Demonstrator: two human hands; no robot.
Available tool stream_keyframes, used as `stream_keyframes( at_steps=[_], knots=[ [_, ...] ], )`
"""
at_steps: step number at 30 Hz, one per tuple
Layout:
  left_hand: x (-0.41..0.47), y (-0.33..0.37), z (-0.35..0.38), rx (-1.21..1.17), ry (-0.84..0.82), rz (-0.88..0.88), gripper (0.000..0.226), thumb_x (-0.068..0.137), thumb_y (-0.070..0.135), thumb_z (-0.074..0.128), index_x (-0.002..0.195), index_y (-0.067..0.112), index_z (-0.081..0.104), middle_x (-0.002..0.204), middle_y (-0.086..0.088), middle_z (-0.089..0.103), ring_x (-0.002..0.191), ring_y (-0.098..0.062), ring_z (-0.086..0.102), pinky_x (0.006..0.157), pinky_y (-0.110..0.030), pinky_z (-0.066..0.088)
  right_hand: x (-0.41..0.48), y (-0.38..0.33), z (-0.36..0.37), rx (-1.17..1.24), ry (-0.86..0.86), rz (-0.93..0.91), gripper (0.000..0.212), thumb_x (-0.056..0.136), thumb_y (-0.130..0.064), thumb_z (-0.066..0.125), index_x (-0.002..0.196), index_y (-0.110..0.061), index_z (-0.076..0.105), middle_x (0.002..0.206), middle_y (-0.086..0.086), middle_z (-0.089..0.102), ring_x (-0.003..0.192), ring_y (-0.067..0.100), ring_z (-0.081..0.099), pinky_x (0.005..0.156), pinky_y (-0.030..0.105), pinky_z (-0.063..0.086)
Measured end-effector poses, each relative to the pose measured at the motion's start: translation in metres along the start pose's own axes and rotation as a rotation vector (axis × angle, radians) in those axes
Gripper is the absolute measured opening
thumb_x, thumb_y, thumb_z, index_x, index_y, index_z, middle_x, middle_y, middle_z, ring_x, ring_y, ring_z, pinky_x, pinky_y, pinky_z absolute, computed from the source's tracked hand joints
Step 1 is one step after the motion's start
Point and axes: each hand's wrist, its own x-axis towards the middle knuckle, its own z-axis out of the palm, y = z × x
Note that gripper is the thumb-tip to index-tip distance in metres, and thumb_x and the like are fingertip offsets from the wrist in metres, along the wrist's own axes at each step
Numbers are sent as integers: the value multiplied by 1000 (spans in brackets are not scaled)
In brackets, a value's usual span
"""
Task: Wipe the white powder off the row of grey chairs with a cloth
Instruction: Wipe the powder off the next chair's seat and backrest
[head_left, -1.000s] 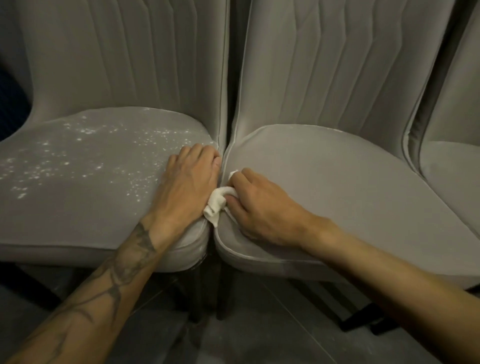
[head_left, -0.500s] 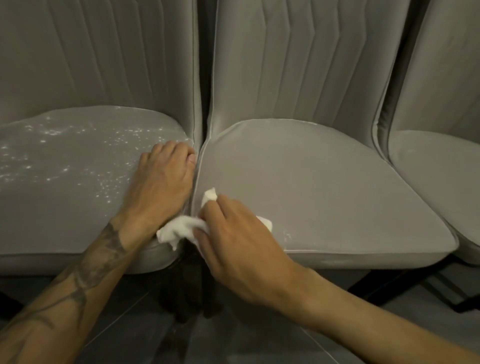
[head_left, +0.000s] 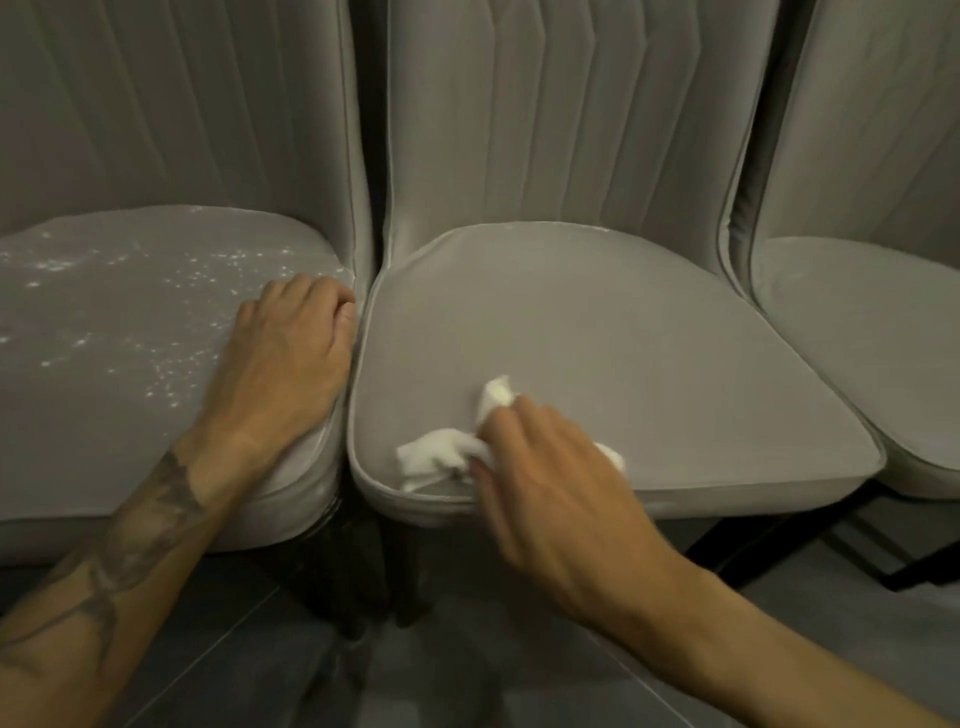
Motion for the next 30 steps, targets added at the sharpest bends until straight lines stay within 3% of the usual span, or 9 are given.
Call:
stream_keyframes(
  at_steps=[4,7,9,13,18,22,24,27,30],
  knots=[
    [0,0,-2,12,-14,-6,21,109,26,44,108,14,60,106,-14,61,98,-35,52,87,-51,39,-23,25,-10,-17,31,168,16,102,-32,40,98,-18,48,92,1,47,77,21,43,72,40,43],
    [-1,3,-3,20,-19,-6,20,108,26,44,106,13,60,105,-15,61,98,-36,52,88,-52,39,2,-4,1,-16,40,149,23,100,-29,41,109,-11,52,99,7,50,85,27,46,77,42,42],
    [-1,3,-3,17,-26,-13,20,108,26,45,106,14,60,105,-14,61,99,-36,52,88,-52,39,13,-17,9,6,22,64,19,100,-27,41,105,-12,52,99,7,50,83,26,45,74,40,40],
    [-1,5,-4,0,-47,-24,22,109,27,44,108,13,61,107,-14,61,100,-35,52,90,-52,38,-19,24,-4,-17,4,89,34,101,-32,37,123,-10,51,104,3,49,89,23,46,78,38,42],
    [-1,6,-8,6,-78,-34,19,108,26,46,111,14,61,110,-16,62,101,-37,52,90,-53,38,-65,84,-25,-31,119,347,11,101,-27,44,96,-18,45,88,-2,41,75,19,39,68,42,42],
    [0,9,-10,24,-91,-44,18,107,23,49,111,12,62,110,-19,63,101,-40,53,89,-55,40,-36,38,-7,-22,145,286,15,102,-24,45,106,-13,54,93,1,47,79,20,42,72,39,41],
    [1,10,-10,23,-94,-50,18,107,24,49,111,12,62,109,-20,63,101,-41,54,88,-57,42,-31,31,-2,-22,118,220,16,101,-29,44,98,-16,52,91,2,47,76,20,42,70,38,40],
    [2,5,-13,16,-80,-55,31,106,38,40,111,16,61,107,-18,63,99,-43,55,87,-59,44,-53,63,-13,15,149,241,13,103,-28,44,102,-17,50,92,-1,44,77,19,41,70,37,39],
    [2,1,-13,35,-92,-37,41,101,47,33,111,18,60,105,-19,64,97,-45,56,87,-62,46,-80,119,-29,-58,244,421,10,101,-24,46,101,-14,48,91,3,45,79,27,44,69,39,34]
  ],
)
